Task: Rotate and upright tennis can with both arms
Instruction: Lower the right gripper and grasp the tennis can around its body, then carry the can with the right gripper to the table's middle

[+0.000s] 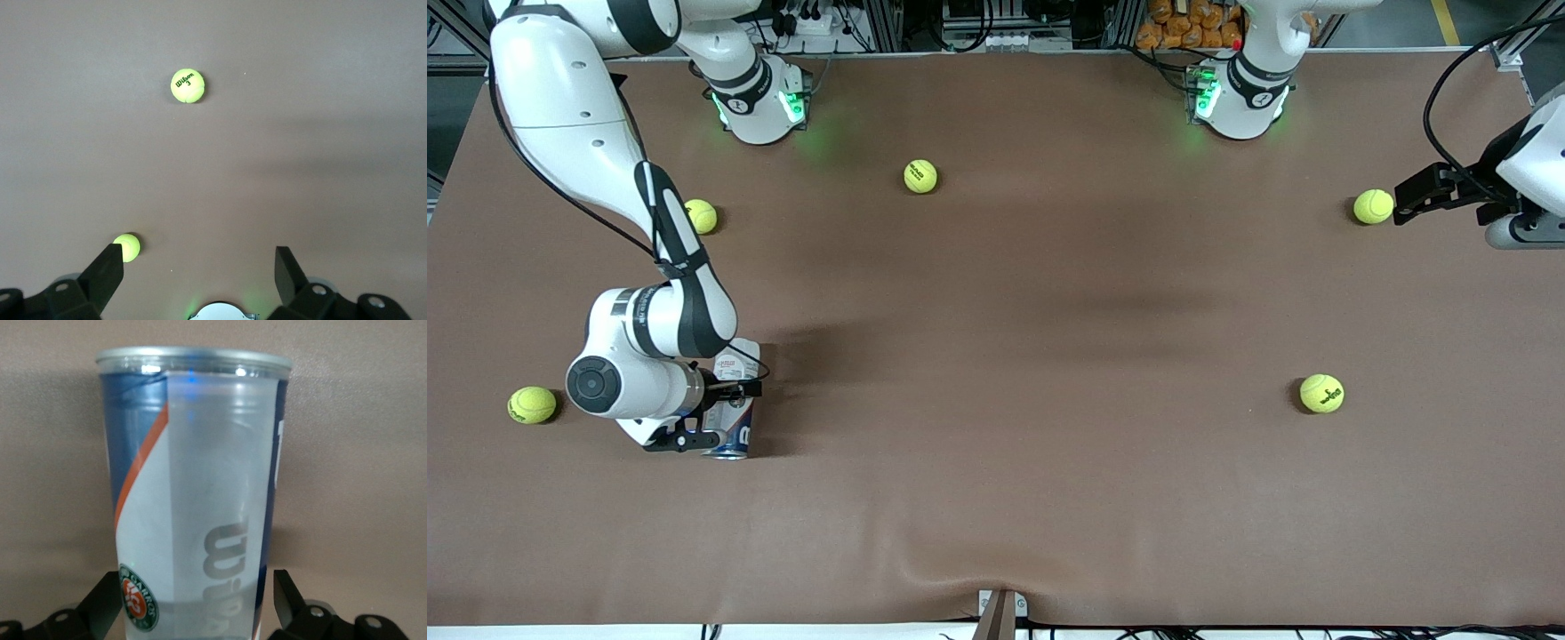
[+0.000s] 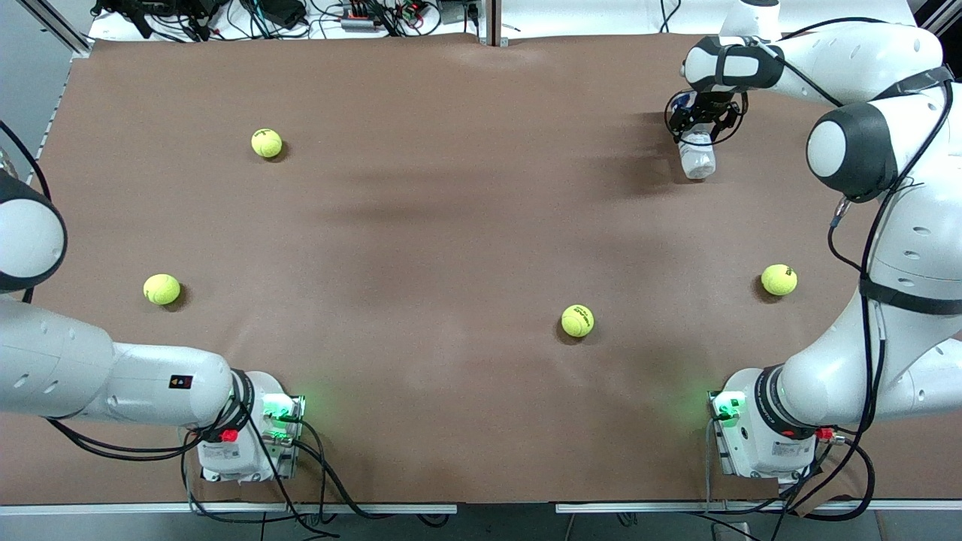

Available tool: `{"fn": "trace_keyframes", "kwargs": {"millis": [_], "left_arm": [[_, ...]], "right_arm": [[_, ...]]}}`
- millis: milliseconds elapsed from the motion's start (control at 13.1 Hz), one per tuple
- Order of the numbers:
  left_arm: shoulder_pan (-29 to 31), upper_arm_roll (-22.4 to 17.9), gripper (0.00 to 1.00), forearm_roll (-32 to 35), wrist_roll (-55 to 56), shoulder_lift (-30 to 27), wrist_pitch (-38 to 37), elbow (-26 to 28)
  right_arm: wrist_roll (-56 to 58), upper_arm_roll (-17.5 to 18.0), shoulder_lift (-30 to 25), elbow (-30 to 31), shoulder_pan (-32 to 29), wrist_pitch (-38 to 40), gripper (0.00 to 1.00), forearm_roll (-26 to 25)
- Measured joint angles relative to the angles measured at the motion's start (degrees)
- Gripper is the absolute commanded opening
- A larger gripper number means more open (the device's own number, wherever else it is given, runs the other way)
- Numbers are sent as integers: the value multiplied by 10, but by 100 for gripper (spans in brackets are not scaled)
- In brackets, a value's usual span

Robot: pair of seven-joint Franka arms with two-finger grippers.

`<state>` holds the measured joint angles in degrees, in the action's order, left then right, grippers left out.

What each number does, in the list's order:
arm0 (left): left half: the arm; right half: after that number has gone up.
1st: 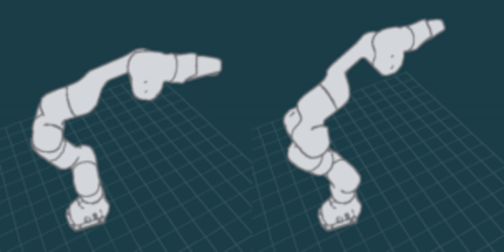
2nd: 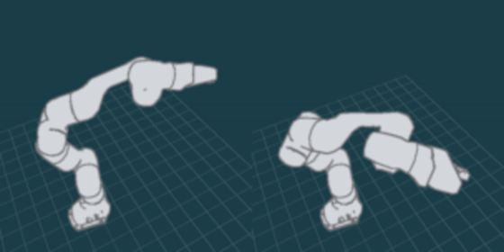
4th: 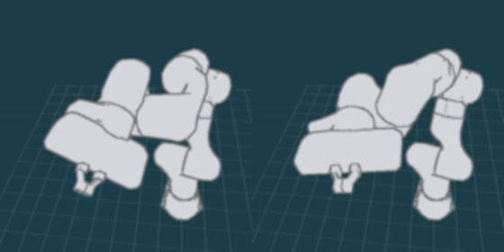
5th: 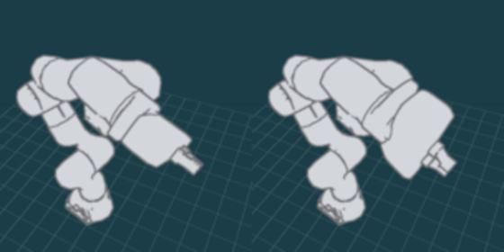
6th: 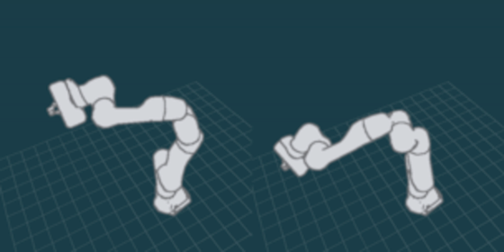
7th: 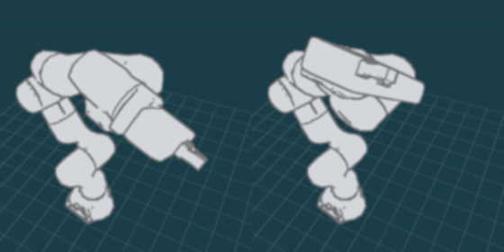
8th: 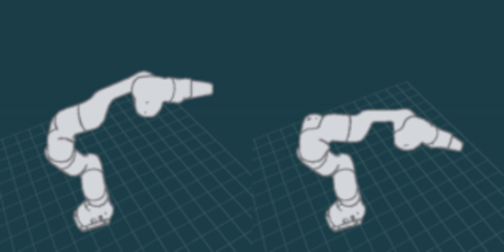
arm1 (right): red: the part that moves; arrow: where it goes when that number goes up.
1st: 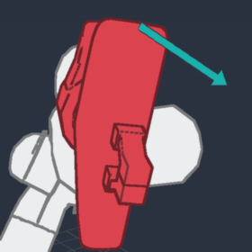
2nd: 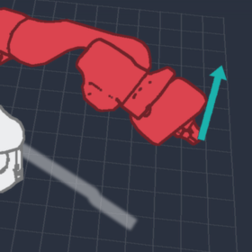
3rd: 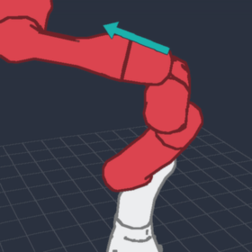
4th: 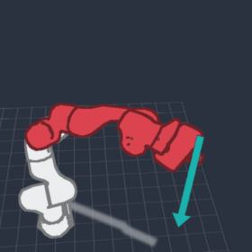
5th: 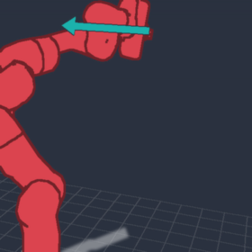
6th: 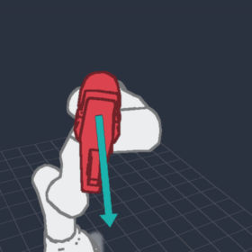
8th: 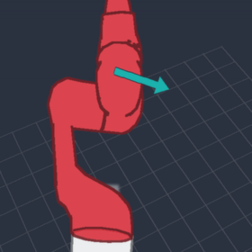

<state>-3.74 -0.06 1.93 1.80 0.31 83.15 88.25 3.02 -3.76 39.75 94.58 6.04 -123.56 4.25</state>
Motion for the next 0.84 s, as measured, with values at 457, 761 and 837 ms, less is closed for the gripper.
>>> {"fn": "trace_keyframes", "kwargs": {"millis": [457,761,837], "left_arm": [[0,0,100,0,0,0,0,0],[0,0,100,0,0,0,0,0],[0,0,100,0,0,0,0,0]], "right_arm": [[6,0,1,3,0,-1,48,1],[129,-3,-8,-40,-6,-8,55,1],[173,-4,-12,-57,-9,-7,55,1]]}}
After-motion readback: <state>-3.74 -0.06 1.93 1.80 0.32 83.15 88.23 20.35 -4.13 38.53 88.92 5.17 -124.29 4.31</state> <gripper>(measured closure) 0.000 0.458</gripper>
